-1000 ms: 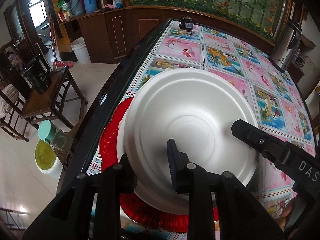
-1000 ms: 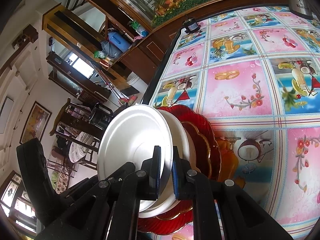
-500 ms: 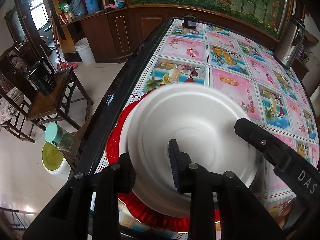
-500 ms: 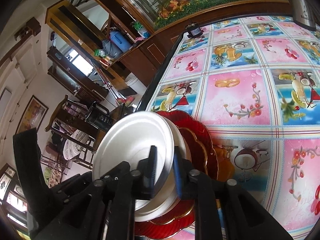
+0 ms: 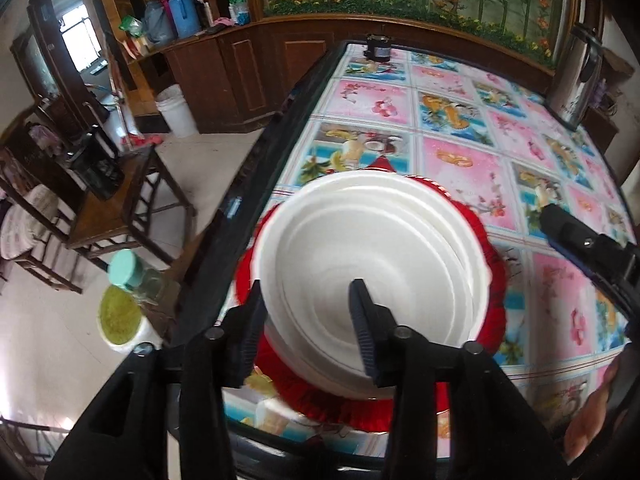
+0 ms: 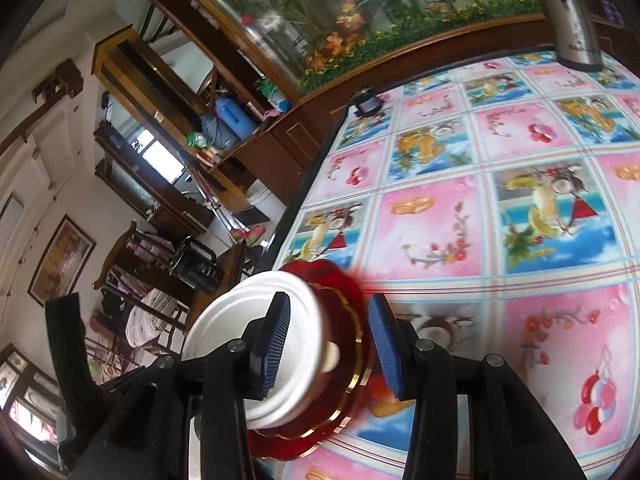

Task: Organize plates and bowls
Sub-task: 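Open the right tool to release the white bowl on the stack, then withdraw the open right tool away from the stack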

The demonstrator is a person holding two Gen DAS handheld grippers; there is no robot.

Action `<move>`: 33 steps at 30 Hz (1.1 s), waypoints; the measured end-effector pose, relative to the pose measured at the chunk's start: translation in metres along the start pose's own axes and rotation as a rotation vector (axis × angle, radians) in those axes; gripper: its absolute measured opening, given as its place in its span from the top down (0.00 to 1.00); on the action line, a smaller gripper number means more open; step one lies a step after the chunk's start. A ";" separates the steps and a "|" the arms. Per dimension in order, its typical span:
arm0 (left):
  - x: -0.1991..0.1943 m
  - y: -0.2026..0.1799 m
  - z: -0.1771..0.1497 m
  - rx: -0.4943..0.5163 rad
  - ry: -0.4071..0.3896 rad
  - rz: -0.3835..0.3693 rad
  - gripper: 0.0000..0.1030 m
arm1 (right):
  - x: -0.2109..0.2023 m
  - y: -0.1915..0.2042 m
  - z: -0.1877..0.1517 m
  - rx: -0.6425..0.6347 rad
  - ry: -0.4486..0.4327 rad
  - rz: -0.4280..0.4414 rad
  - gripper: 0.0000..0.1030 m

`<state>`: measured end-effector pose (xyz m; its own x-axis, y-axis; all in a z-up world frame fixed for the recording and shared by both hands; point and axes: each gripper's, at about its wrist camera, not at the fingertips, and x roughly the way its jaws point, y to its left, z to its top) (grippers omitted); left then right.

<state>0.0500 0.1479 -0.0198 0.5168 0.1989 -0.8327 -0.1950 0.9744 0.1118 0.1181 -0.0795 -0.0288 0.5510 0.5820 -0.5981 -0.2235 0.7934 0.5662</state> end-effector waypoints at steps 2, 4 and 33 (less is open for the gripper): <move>-0.003 -0.001 0.001 0.025 -0.018 0.055 0.36 | -0.003 -0.007 -0.002 0.011 -0.002 -0.008 0.58; -0.005 0.000 0.001 0.040 -0.021 0.087 0.36 | -0.005 -0.012 -0.003 0.019 -0.001 -0.011 0.58; -0.106 0.009 -0.051 -0.091 -0.423 -0.039 0.30 | -0.057 0.039 -0.077 -0.364 -0.091 0.082 0.57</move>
<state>-0.0490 0.1302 0.0413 0.8177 0.2060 -0.5375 -0.2313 0.9727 0.0209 0.0157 -0.0682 -0.0162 0.5849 0.6407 -0.4974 -0.5312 0.7660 0.3620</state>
